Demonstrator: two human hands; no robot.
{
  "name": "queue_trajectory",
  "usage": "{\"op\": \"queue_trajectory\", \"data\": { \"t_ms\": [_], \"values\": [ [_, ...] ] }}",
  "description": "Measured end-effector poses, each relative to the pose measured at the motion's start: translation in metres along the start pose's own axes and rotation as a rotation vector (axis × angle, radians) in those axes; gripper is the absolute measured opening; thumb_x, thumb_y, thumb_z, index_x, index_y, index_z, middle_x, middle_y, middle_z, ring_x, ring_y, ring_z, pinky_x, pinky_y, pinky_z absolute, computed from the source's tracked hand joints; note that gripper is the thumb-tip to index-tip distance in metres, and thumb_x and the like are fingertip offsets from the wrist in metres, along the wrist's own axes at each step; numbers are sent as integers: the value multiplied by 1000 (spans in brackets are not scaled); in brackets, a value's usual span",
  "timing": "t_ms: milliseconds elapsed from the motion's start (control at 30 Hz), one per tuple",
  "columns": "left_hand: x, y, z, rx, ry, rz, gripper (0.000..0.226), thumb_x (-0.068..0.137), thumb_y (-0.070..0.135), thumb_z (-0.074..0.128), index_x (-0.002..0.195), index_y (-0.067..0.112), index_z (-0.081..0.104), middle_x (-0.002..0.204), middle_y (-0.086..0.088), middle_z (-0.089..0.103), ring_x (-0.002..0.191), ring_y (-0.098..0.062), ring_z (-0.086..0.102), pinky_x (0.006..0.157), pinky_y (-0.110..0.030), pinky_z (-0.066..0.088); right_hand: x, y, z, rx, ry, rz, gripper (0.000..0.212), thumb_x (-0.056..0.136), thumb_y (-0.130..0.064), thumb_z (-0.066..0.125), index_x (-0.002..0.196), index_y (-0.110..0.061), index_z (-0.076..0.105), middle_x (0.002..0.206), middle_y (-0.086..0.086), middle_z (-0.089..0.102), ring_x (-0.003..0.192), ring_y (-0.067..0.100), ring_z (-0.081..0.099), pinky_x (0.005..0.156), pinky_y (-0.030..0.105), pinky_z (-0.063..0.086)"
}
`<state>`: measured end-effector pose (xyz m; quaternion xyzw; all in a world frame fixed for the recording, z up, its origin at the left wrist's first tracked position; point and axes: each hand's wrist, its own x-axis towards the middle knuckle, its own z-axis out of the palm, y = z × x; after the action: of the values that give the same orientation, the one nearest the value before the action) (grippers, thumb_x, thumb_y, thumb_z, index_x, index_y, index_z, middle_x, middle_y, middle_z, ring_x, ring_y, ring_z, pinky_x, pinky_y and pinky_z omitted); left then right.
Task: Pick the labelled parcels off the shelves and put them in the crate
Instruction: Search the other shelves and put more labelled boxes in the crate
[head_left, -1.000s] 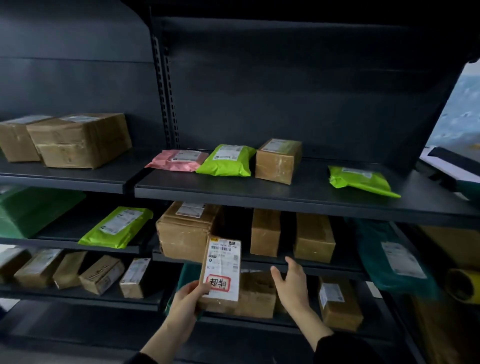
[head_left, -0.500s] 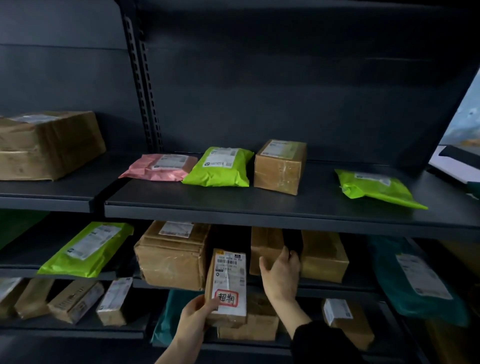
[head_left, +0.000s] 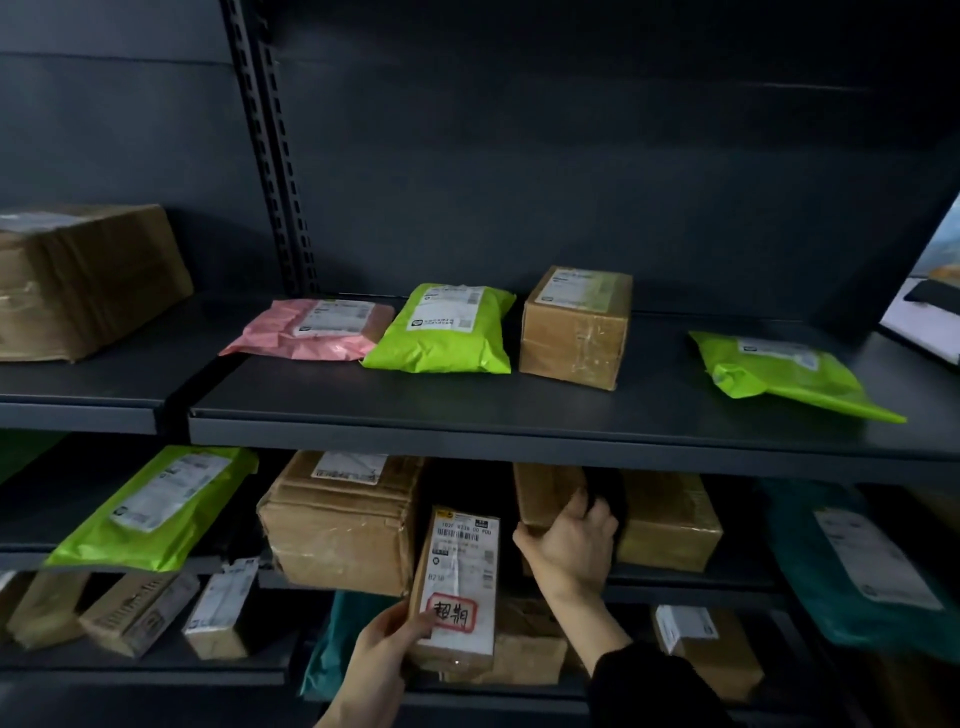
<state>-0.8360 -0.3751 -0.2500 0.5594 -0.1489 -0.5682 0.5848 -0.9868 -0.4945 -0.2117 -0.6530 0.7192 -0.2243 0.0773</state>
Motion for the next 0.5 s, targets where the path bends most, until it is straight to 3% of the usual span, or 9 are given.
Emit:
{"op": "queue_trajectory", "data": {
  "t_ms": [100, 167, 333, 500],
  "values": [
    [-5, -2, 0, -35, -12, -17, 14, 84, -3, 57, 97, -8, 62, 80, -22, 73, 67, -29, 70, 51, -29, 56, -11, 17, -4, -97, 41, -143, 98, 37, -46, 89, 116, 3, 58, 113, 23, 58, 97, 37, 58, 75, 42, 56],
    [-9, -2, 3, -47, -16, -17, 16, 85, -2, 56, 98, -9, 62, 83, -23, 72, 71, -31, 70, 53, -29, 58, -21, 24, -9, -196, 79, -249, 101, 28, -45, 90, 113, 2, 63, 111, 22, 61, 96, 35, 57, 73, 42, 56],
    [-22, -1, 12, -43, -8, 5, 19, 85, 0, 57, 101, -9, 61, 87, -24, 72, 85, -36, 64, 78, -41, 51, -37, 27, -3, -268, 82, -458, 91, 33, -25, 92, 117, -4, 62, 118, 20, 61, 104, 32, 48, 81, 42, 54],
    [-32, 0, 7, -16, 17, 21, 14, 86, 0, 57, 98, -6, 62, 80, -19, 74, 78, -32, 67, 72, -40, 53, -51, 25, 9, -248, 17, -550, 83, 34, -15, 90, 113, -8, 66, 113, 18, 66, 103, 32, 64, 82, 44, 54]
  ]
}}
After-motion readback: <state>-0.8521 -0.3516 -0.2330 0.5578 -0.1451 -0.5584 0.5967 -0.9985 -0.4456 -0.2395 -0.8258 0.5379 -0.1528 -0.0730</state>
